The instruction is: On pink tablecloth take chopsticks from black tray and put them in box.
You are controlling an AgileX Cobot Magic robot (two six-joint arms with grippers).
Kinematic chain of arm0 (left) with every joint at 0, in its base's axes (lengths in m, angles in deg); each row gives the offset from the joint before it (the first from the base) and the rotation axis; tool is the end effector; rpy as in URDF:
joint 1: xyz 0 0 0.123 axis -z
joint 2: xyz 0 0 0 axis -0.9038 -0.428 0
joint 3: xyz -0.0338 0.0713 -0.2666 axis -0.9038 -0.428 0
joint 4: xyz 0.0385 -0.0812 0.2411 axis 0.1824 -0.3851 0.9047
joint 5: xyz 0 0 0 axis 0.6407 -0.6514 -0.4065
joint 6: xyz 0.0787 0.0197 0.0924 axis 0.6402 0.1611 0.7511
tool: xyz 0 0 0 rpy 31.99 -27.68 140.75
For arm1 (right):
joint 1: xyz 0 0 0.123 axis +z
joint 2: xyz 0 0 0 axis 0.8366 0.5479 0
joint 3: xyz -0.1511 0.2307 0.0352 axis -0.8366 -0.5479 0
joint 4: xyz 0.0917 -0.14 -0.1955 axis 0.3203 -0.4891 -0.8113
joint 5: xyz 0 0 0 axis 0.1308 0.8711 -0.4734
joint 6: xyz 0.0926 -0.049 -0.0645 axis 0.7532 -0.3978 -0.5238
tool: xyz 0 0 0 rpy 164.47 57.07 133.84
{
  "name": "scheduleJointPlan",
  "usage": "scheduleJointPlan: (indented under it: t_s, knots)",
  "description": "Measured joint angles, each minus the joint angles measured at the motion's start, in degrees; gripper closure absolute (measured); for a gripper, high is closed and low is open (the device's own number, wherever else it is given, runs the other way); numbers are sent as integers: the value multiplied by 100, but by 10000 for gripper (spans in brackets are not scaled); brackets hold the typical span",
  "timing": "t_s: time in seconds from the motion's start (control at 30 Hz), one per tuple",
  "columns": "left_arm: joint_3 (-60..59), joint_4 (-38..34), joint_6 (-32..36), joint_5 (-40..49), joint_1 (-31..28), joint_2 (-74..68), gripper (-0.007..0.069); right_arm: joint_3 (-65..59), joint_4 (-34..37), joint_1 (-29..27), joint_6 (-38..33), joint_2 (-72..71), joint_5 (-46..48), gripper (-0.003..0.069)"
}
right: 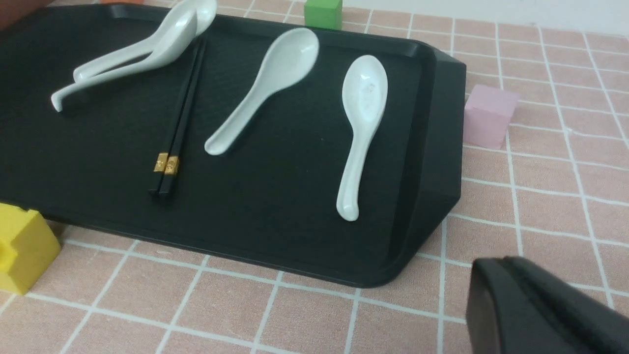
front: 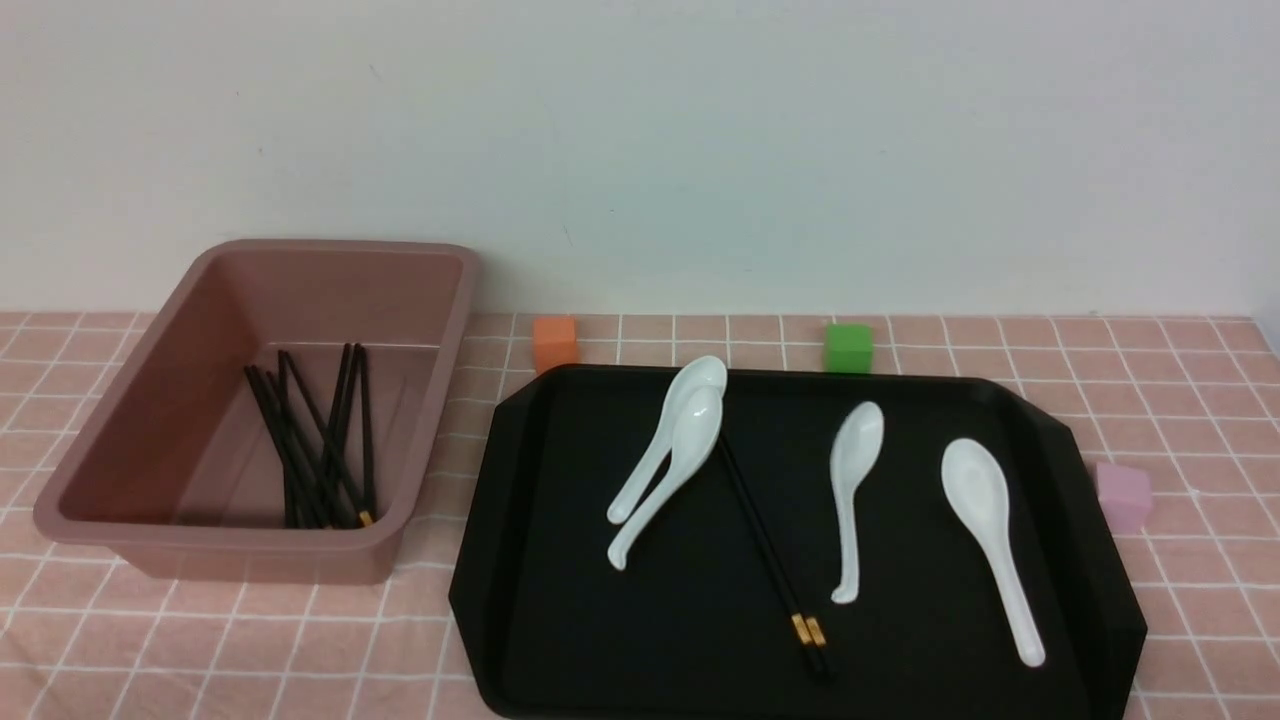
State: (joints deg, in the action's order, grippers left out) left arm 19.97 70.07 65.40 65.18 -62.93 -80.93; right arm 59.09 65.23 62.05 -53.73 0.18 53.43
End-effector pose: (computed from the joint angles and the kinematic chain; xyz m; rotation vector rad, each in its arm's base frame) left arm 0.0951 -0.0048 0.1581 -0.2940 1.8816 -0.2752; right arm 0.0937 0.0179 0.1639 -0.1354 1.8772 0.1358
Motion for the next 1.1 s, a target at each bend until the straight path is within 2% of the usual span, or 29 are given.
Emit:
scheduleJointPlan:
  t_s: [1.1]
  knots:
    - [0,-5,0,0,0,0,386,0,0,0,0,0,-6,647]
